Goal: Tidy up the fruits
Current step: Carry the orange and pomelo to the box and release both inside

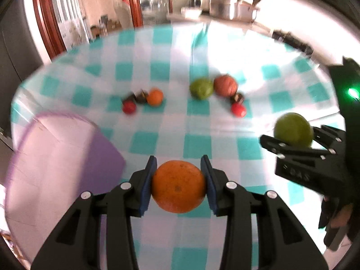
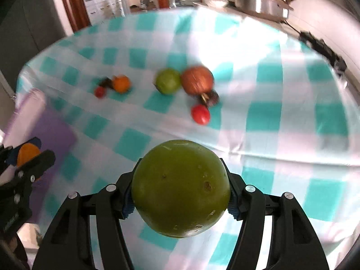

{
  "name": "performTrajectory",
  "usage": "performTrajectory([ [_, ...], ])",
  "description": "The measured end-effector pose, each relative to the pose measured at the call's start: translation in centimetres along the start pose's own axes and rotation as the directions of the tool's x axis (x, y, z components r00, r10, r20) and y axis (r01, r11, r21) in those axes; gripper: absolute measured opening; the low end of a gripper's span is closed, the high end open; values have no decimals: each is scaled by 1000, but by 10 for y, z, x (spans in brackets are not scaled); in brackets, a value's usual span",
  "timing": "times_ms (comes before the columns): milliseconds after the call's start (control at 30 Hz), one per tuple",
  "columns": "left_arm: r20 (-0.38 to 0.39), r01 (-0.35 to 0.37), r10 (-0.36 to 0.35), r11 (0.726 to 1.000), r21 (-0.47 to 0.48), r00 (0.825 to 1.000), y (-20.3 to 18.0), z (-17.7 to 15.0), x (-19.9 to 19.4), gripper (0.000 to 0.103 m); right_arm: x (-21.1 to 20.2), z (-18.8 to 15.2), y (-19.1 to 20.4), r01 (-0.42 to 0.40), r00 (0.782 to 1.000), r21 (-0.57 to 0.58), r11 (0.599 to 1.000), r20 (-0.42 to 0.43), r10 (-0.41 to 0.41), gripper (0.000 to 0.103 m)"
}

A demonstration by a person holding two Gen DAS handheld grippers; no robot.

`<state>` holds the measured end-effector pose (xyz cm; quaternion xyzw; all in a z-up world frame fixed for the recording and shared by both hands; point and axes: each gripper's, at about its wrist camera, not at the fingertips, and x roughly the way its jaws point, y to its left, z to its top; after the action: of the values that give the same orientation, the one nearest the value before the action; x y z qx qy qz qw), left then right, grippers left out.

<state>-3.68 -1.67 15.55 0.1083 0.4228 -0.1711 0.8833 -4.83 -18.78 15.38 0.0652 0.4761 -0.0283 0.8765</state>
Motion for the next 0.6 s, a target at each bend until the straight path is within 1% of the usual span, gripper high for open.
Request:
performTrajectory([
  [133,79,-15,16,1000,-16,997,18,8,-66,41,-61,27,27,-18,999,-32,999,35,19,61],
  [233,125,-34,35,999,-16,991,33,5,-117,41,-106,34,43,-48,996,-58,997,74,52,61],
  [333,158,-66,63,998,14,985,46,-4,-163,41,-159,24,59,-70,990,-127,989,112,85,61],
  [367,175,-89,82,996,31,981,50,-9,-180,41,-171,22,63,-76,988,-146,986,123,95,61],
  [433,206,-112,101,993,40,973,60,-18,-206,41,-202,10,72,-54,984,-203,978,155,87,61],
  [533,230,-127,120,992,14,966,80,-34,-236,41,-236,-9,78,-40,977,-248,968,193,90,61],
  [600,246,-111,113,994,-21,963,94,-48,-252,41,-252,-20,81,-23,972,-268,963,218,84,61],
])
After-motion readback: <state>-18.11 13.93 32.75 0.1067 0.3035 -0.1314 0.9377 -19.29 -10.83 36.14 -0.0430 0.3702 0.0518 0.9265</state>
